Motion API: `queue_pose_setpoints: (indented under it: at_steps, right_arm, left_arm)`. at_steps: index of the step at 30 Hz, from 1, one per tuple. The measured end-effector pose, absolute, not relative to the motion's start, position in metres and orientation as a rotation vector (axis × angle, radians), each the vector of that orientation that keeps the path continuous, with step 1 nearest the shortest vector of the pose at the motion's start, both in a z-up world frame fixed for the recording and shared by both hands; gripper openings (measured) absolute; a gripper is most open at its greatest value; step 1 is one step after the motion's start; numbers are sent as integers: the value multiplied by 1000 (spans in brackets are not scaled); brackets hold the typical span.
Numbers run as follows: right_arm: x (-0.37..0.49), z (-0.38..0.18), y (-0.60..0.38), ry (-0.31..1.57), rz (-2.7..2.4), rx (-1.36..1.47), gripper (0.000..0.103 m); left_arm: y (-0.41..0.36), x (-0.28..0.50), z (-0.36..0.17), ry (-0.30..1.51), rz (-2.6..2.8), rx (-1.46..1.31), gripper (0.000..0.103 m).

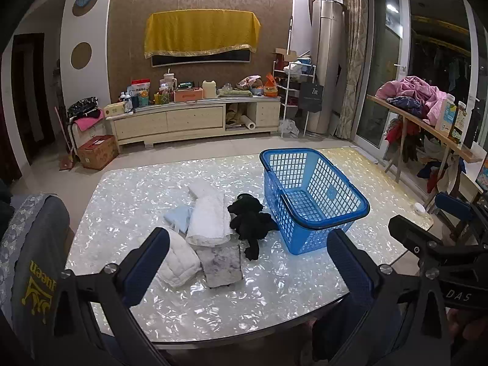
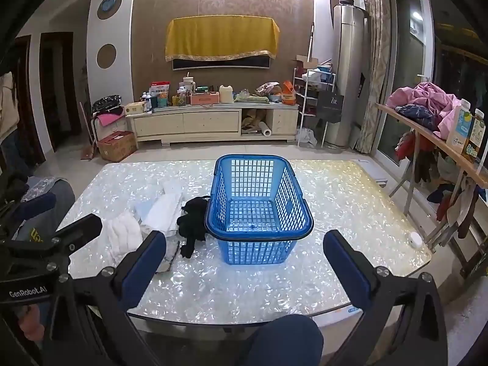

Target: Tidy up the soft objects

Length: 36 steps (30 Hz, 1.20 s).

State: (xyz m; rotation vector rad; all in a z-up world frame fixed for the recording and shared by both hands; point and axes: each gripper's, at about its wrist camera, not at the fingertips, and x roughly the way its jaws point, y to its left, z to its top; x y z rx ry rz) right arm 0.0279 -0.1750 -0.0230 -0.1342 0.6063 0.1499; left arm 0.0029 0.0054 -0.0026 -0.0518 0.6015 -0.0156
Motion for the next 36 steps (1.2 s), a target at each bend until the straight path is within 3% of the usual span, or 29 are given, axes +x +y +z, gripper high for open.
queue_pose_setpoints:
  at_steps: [36]
  right_arm:
    - [27, -24, -177, 628, 144, -146, 103]
  left_arm:
    - [1, -2, -2, 595, -24, -47, 102]
